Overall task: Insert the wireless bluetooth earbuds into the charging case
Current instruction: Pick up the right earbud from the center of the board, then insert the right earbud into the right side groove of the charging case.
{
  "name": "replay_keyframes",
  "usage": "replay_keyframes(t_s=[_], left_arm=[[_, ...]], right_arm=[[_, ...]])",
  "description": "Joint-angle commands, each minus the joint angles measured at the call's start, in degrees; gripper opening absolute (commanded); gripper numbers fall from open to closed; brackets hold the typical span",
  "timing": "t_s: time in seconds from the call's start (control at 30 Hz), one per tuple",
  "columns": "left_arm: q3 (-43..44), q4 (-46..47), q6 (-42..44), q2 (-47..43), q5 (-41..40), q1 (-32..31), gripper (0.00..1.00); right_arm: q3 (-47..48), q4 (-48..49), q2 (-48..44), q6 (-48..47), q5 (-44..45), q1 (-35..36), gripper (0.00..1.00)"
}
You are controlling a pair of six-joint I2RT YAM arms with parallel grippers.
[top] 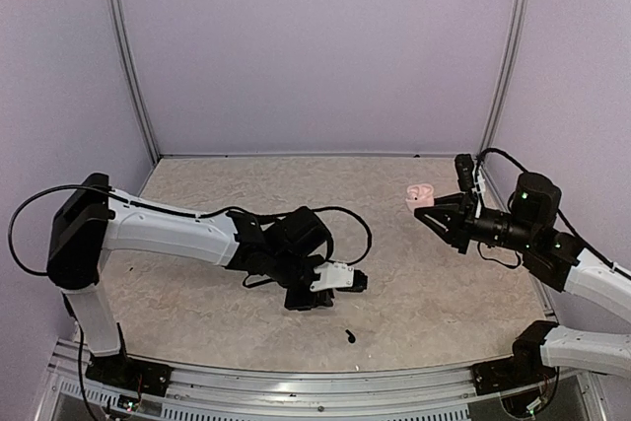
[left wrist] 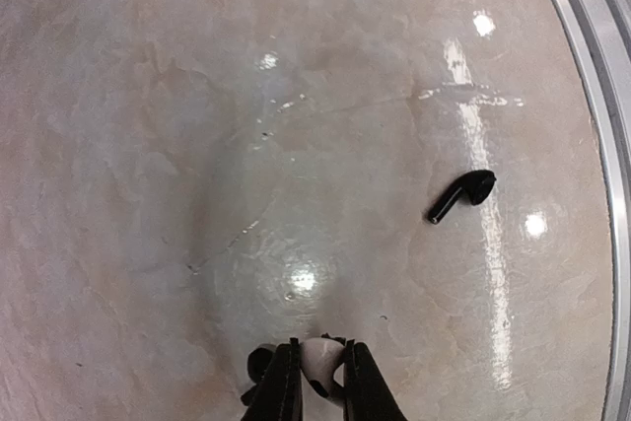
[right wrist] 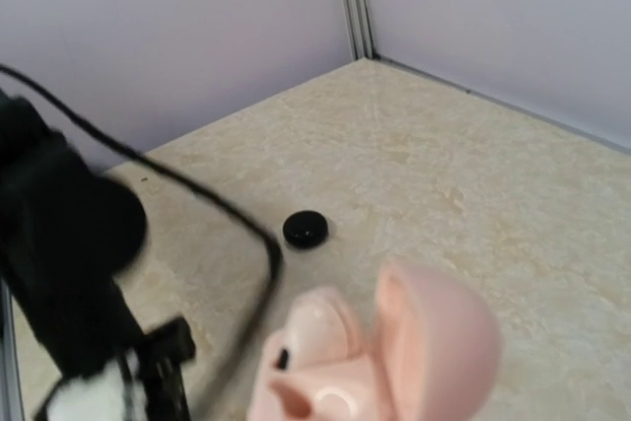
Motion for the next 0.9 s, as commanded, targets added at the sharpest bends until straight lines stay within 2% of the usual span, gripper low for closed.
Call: replay_keyframes(t_s=[0.0, 0.17, 0.27, 0.43, 0.67, 0.87], left_arm=[[-4.01, 15.51, -7.60, -10.95, 3.28, 2.30, 0.09], [-8.89, 29.30, -15.49, -20.63, 3.25, 4.25, 0.09], [-11.69, 37.43, -21.79, -25.45, 0.41, 4.83, 0.09], [-15.53, 47.78, -27.90, -31.42, -3.55, 4.31, 0.18], [-16.68, 53.49, -24.36, -34.78, -14.05, -0.98, 0.16], [-16.02, 55.71, -20.78, -33.25, -14.36, -4.19, 0.12]], right_arm=[[-0.97, 6.17, -1.37, -0.26, -0.44, -0.66, 0.00], [-1.17, 12.37, 0.56, -0.09, -0.49, -0.62, 0.00], [-0.87, 16.35, 2.85, 0.80, -0.31, -0.58, 0.00], [0.61, 22.21, 7.92, 2.13, 0.56, 0.91, 0.00], [3.86, 25.19, 13.74, -1.32, 2.52, 7.99, 0.00], [3.98, 29.61, 16.25, -8.23, 4.10, 13.73, 0.00]])
